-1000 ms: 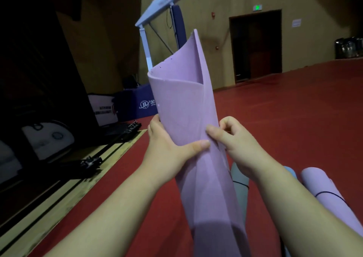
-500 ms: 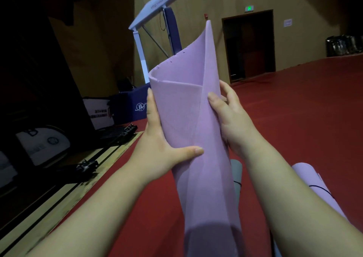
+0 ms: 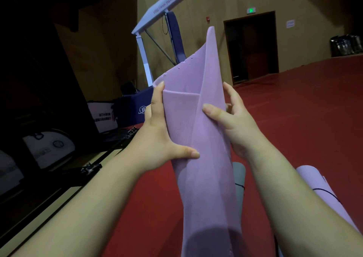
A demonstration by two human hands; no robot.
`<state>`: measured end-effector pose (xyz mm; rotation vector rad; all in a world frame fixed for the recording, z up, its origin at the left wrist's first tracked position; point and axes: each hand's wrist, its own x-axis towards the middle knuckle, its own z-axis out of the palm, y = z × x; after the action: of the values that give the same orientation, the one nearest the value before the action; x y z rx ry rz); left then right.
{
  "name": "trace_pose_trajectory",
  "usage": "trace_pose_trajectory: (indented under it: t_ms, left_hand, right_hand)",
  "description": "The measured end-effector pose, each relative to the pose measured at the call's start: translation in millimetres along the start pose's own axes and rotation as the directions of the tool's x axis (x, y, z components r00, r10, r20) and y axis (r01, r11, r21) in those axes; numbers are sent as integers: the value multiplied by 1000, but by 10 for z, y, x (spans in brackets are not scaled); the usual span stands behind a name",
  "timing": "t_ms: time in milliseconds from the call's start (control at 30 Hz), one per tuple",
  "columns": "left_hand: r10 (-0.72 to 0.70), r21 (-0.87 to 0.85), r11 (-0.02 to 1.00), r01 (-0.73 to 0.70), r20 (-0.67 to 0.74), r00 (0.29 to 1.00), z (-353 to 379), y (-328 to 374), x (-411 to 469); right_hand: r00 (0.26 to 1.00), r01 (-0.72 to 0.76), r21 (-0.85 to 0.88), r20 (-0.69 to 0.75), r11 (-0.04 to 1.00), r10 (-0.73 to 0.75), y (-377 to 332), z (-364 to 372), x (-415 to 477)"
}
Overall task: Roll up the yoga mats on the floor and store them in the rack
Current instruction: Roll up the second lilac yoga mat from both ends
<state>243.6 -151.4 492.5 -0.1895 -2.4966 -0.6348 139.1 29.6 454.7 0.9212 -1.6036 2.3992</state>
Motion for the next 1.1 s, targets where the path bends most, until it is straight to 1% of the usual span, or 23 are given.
trace_pose_trajectory:
  t_ms: [67, 133, 233, 300, 467, 567, 633, 767, 833, 1000, 1100]
  left_hand:
    - [10, -9, 1000, -10, 21, 1000, 33, 4, 21]
    - [28, -12, 1000, -27, 39, 999, 68, 31, 42]
    - [34, -11, 999, -34, 48, 998, 146, 109, 77]
    - [32, -10, 999, -32, 53, 998, 212, 164, 104]
    - [13, -25, 1000, -11, 85, 996, 307, 264, 168]
    - [29, -36, 999, -26, 84, 996, 345, 291, 179]
    - [39, -43, 998, -35, 87, 995, 362, 292, 195]
    - [27, -24, 999, -24, 139, 990, 402, 232, 166]
    - [18, -25, 1000, -14, 149, 989, 421, 171, 111]
    - [-4, -37, 999, 11, 178, 984, 452, -33, -57]
    - [-18, -37, 999, 26, 206, 978, 531, -201, -167]
  right_hand:
    - [1000, 5, -5, -11, 1000, -5, -16, -29, 32]
    - [999, 5, 9, -52, 1000, -5, -65, -33, 85]
    - [993, 25, -93, -114, 995, -35, -208, -82, 269]
    - [994, 42, -143, -93, 989, -56, -351, -153, 464]
    - [996, 75, -162, -31, 984, -81, -765, -343, 900]
    - [998, 55, -177, 16, 983, -53, -867, -439, 999]
    - [1000, 20, -200, 20, 980, -16, -888, -459, 989]
    - [1000, -19, -126, -12, 992, 17, -827, -416, 873]
    - [1000, -9, -129, -31, 992, 5, -756, -370, 797]
    - [996, 38, -173, -68, 984, -51, -525, -202, 554]
    - [990, 65, -282, -104, 957, -98, -225, -129, 360]
